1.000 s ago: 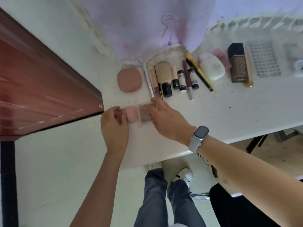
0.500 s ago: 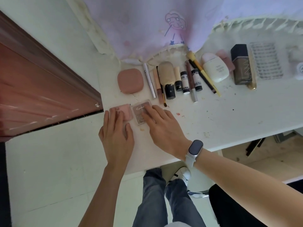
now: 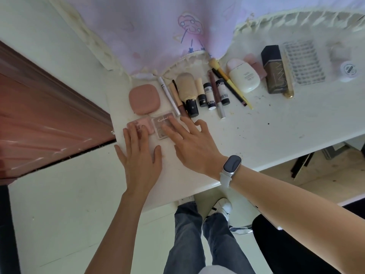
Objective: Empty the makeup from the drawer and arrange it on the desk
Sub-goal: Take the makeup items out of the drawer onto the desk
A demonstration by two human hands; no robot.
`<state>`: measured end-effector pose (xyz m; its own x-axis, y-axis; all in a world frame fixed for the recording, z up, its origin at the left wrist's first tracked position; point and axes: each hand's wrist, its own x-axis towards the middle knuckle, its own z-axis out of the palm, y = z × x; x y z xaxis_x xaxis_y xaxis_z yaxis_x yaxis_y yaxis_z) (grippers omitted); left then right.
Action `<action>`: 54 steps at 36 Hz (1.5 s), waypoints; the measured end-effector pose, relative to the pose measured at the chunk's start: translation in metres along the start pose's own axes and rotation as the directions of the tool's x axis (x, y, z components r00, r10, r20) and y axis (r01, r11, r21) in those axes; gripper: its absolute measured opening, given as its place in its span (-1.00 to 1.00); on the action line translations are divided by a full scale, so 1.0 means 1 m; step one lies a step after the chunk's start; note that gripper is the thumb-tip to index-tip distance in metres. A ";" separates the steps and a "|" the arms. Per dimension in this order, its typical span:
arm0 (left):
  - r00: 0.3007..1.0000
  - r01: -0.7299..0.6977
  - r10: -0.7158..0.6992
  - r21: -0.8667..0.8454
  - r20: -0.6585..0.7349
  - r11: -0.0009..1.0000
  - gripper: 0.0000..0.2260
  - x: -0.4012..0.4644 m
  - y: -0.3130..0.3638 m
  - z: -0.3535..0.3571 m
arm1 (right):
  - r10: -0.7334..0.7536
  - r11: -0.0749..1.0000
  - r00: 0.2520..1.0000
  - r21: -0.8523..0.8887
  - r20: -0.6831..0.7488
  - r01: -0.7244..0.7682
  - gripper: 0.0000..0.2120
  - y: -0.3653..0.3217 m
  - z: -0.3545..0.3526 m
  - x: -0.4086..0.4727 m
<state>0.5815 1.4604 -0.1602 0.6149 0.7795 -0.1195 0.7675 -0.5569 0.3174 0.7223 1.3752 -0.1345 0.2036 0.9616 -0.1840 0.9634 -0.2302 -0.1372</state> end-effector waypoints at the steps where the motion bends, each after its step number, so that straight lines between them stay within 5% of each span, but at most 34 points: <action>1: 1.000 -0.008 0.008 -0.024 -0.012 1.000 -0.46 -0.003 0.005 -0.001 | -0.021 0.999 0.999 0.032 -0.029 0.022 -0.45 0.002 -0.003 -0.004; 4: 0.996 -0.046 0.034 -0.151 -0.083 0.987 -0.53 -0.020 0.025 -0.005 | -0.064 0.986 0.980 0.142 -0.189 0.092 -0.53 0.013 -0.007 -0.029; 9: 0.984 -0.172 0.149 -0.289 -0.100 0.942 -0.69 -0.057 0.078 0.001 | 0.085 0.934 0.957 0.357 -0.278 0.021 -0.66 0.055 0.003 -0.102; 15: 0.891 -0.403 0.454 -0.415 0.027 0.816 -0.76 -0.093 0.163 0.033 | 0.340 0.857 0.920 0.468 -0.196 -0.217 -0.69 0.116 0.021 -0.214; 21: 0.748 -0.533 0.643 -0.427 0.164 0.730 -0.79 -0.115 0.244 0.089 | 0.580 0.754 0.814 0.402 -0.037 -0.519 -0.76 0.178 0.043 -0.277; 27: 0.755 -0.393 0.504 -0.325 0.419 0.860 -0.70 -0.103 0.299 0.167 | 0.765 0.592 0.639 0.299 0.082 -0.748 -0.69 0.249 0.080 -0.285; 31: 0.794 -0.336 0.412 -0.244 0.447 0.910 -0.73 -0.088 0.328 0.210 | 0.820 0.524 0.562 0.256 0.104 -0.812 -0.76 0.281 0.093 -0.282; 39: 0.886 -0.375 0.344 0.044 0.312 0.926 -0.58 -0.064 0.371 0.256 | 0.849 0.525 0.522 0.229 -0.082 -0.819 -0.54 0.333 0.101 -0.277; 45: 0.891 -0.400 0.327 0.204 0.314 0.894 -0.77 -0.058 0.376 0.260 | 0.813 0.571 0.581 0.162 0.020 -0.805 -0.23 0.370 0.110 -0.268; 54: 0.807 -0.566 0.428 0.329 0.406 0.756 -0.69 -0.050 0.371 0.259 | 0.817 0.570 0.575 0.088 0.052 -0.817 -0.45 0.375 0.121 -0.269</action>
<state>0.8821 1.1408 -0.2798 0.8984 0.2742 -0.3430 0.2912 -0.9567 -0.0020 1.0076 1.0117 -0.2538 0.8947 0.3571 -0.2684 0.3672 -0.9300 -0.0132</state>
